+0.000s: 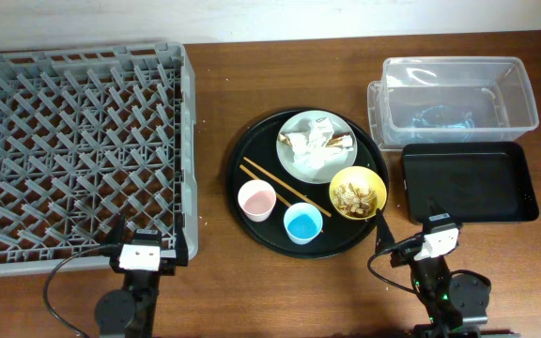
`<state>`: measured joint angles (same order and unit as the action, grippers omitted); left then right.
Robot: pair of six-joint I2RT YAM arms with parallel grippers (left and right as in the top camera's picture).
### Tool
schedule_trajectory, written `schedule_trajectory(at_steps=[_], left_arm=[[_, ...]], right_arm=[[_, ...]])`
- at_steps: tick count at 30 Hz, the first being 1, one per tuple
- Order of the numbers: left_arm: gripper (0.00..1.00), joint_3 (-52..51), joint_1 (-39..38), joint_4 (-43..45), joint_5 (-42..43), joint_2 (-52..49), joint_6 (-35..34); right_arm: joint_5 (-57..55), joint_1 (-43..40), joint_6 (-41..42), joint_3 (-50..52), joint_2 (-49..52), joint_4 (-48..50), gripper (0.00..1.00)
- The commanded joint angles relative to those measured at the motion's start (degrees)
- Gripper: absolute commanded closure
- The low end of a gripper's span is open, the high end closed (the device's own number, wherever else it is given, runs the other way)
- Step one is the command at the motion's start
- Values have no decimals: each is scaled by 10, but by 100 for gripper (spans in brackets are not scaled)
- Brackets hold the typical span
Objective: Sort waste into correct bins and load items into the dishwasher rack
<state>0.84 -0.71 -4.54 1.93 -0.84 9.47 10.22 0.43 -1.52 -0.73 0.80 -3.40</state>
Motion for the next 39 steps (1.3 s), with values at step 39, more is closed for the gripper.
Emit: schedule_trajectory(at_steps=[39], left_arm=[[1, 411, 3, -78, 28, -350, -21]], right_arm=[[106, 3, -25, -615, 483, -222, 2]])
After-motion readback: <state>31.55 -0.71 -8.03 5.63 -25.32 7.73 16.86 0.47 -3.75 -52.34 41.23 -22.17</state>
